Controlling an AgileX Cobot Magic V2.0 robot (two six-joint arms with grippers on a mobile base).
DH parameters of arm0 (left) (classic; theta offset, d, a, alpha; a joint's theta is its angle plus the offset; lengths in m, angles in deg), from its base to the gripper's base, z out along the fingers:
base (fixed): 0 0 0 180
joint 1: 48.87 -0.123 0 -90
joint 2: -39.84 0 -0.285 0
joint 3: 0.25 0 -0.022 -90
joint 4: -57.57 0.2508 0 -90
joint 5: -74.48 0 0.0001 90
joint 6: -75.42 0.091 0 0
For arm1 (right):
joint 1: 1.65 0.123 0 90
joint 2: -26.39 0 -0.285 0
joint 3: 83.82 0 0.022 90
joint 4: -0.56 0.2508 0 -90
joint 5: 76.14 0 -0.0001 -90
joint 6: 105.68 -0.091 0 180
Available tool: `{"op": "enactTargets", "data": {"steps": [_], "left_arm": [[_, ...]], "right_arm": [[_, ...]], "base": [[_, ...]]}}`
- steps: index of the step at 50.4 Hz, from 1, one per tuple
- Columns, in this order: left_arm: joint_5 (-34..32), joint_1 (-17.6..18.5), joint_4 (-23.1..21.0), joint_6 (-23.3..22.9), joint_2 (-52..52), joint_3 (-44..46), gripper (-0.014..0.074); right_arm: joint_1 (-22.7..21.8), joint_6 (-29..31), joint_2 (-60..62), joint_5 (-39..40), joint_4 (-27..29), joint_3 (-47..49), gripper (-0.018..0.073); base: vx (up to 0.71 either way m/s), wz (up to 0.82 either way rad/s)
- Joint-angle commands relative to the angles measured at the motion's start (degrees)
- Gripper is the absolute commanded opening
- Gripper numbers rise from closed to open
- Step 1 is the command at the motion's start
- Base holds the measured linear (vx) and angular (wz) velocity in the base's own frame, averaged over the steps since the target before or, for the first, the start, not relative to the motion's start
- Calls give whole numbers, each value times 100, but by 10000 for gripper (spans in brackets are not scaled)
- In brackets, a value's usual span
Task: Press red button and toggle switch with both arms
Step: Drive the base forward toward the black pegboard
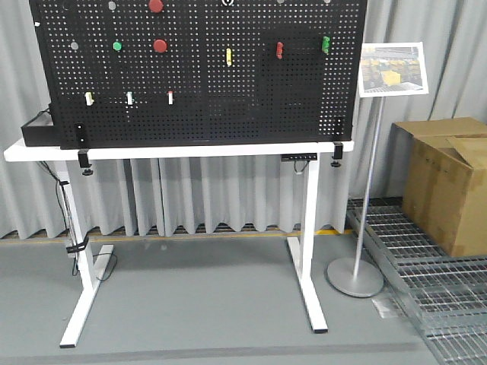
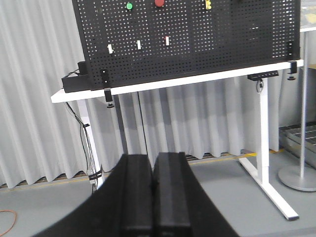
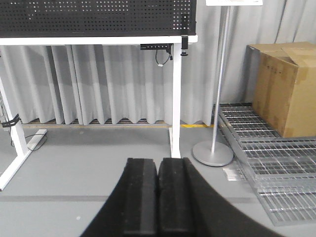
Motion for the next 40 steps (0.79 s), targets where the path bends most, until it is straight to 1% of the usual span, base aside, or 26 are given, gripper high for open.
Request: {"op": "enactTargets", "data": {"steps": [1,18,40], "left_arm": [[-454,-3,0,1,91,-194,2],[-454,-3,0,1,91,-194,2],[-454,-3,0,1,91,-194,2]], "right_arm": [[12,43,96,465,-64,-60,-3],[12,43,96,465,-64,-60,-3],[12,43,96,465,-64,-60,-3]], "base": [[25,7],[31,0],[44,9]]}}
